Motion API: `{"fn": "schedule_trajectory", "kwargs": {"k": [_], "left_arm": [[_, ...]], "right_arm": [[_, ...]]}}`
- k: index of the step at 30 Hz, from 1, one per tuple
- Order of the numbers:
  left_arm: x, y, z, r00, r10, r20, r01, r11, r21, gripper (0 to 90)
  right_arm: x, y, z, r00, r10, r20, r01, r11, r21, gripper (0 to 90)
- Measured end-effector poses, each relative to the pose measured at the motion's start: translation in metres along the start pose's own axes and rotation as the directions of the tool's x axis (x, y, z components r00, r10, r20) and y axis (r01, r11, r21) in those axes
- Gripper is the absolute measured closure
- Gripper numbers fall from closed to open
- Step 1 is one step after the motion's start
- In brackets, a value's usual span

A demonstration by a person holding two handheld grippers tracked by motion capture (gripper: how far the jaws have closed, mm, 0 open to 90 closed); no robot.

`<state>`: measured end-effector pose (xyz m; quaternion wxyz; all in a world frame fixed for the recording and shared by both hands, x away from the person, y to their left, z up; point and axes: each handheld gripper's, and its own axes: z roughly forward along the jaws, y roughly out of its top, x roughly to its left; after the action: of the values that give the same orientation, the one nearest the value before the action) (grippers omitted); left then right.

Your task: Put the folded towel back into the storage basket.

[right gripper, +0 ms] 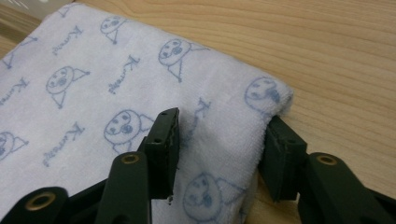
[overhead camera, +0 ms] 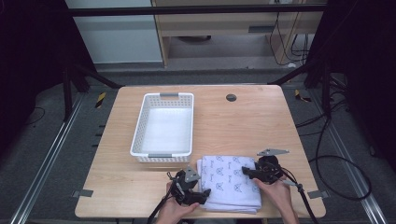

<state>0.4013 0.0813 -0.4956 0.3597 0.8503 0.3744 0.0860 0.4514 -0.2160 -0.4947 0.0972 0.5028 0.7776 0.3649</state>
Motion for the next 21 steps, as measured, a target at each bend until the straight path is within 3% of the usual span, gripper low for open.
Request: {"fn": "schedule_trajectory", "kwargs": {"k": [3,12,21], "left_arm": [[-0.0008,0.0007,0.0002,1.0,0.003,0.006,-0.003,1.0,0.002,35.0],[-0.0002,0.0031,0.0001,0.9956,-0.02,0.091,0.019,0.9997,0.017,58.1],[-0.004,0.003,-0.0016,0.9959,-0.007,0.09,0.007,0.9999,0.009,70.6]], "right_arm": [[-0.0003,0.0002,0.0002,1.0,0.003,-0.009,-0.003,1.0,0.0,55.0],[0.0017,0.0013,-0.001,0.9996,0.007,-0.026,-0.007,1.0,0.0,64.9],[0.0076,0.0052,-0.0026,0.9998,-0.019,0.002,0.019,1.0,0.01,68.4]]}}
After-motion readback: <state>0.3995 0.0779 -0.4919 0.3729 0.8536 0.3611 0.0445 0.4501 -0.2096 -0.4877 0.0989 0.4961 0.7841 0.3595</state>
